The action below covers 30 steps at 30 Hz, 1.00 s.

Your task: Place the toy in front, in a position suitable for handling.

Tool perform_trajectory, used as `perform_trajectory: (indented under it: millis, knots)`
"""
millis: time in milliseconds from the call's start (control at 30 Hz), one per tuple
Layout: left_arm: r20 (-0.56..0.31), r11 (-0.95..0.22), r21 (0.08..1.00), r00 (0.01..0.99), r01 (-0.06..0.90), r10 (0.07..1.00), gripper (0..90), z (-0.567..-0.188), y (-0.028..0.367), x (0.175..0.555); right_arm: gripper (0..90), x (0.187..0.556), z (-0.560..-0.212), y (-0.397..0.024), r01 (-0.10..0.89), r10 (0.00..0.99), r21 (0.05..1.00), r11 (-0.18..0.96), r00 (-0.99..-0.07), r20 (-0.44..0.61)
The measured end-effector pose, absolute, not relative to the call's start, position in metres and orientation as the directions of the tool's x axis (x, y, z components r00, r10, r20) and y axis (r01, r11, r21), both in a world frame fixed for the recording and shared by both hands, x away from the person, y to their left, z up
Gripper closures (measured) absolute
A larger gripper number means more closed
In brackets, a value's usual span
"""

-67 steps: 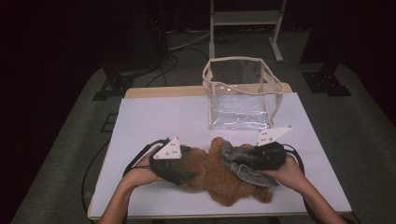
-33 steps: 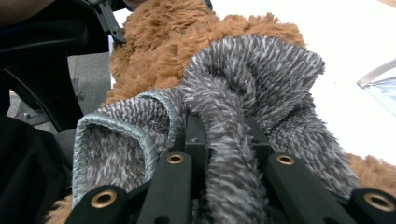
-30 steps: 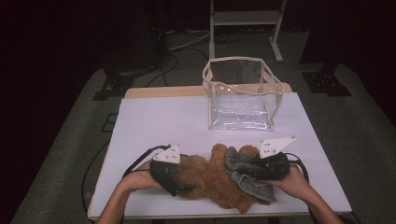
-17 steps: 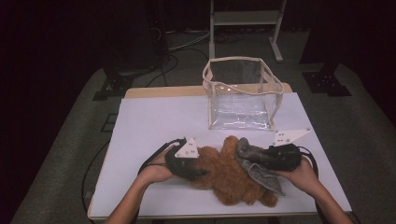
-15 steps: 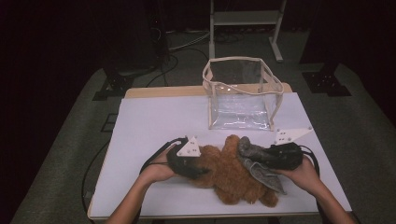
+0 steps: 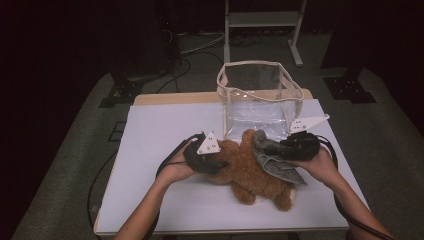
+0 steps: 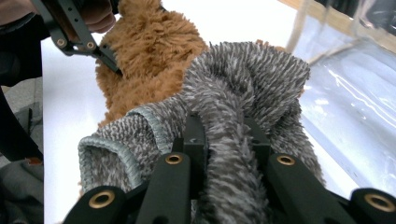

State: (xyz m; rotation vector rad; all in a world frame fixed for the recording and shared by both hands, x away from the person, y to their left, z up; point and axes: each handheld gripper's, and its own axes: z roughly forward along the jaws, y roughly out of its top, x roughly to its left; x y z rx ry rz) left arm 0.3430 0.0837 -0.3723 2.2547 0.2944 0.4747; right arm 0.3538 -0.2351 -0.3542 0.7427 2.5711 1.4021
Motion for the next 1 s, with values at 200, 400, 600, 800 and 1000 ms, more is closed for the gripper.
perform_trajectory:
  millis: [200, 400, 600, 800, 1000]
  knots:
    - [0.155, -0.603, 0.789, 0.913, 0.116, 0.378, 34.4, -0.381, 0.106, 0.32, 76.4, 0.358, -0.366, -0.217, 0.35, 0.422, 0.811, 0.469, -0.895, 0.143]
    - [0.109, -0.577, 0.811, 0.941, 0.102, 0.319, 28.2, -0.385, 0.127, 0.292, 76.7, 0.33, -0.375, -0.207, 0.261, 0.317, 0.829, 0.494, -0.942, 0.108]
    - [0.064, -0.558, 0.826, 0.969, 0.082, 0.237, 18.8, -0.377, 0.136, 0.3, 77.0, 0.301, -0.382, -0.213, 0.215, 0.306, 0.849, 0.482, -0.95, 0.066]
    - [0.034, -0.548, 0.835, 0.987, 0.057, 0.155, 17.7, -0.376, 0.126, 0.318, 77.0, 0.288, -0.383, -0.219, 0.208, 0.314, 0.853, 0.479, -0.948, 0.055]
    - [0.052, -0.575, 0.817, 0.989, 0.038, 0.139, 36.9, -0.382, 0.123, 0.311, 76.8, 0.29, -0.377, -0.224, 0.219, 0.345, 0.849, 0.481, -0.937, 0.046]
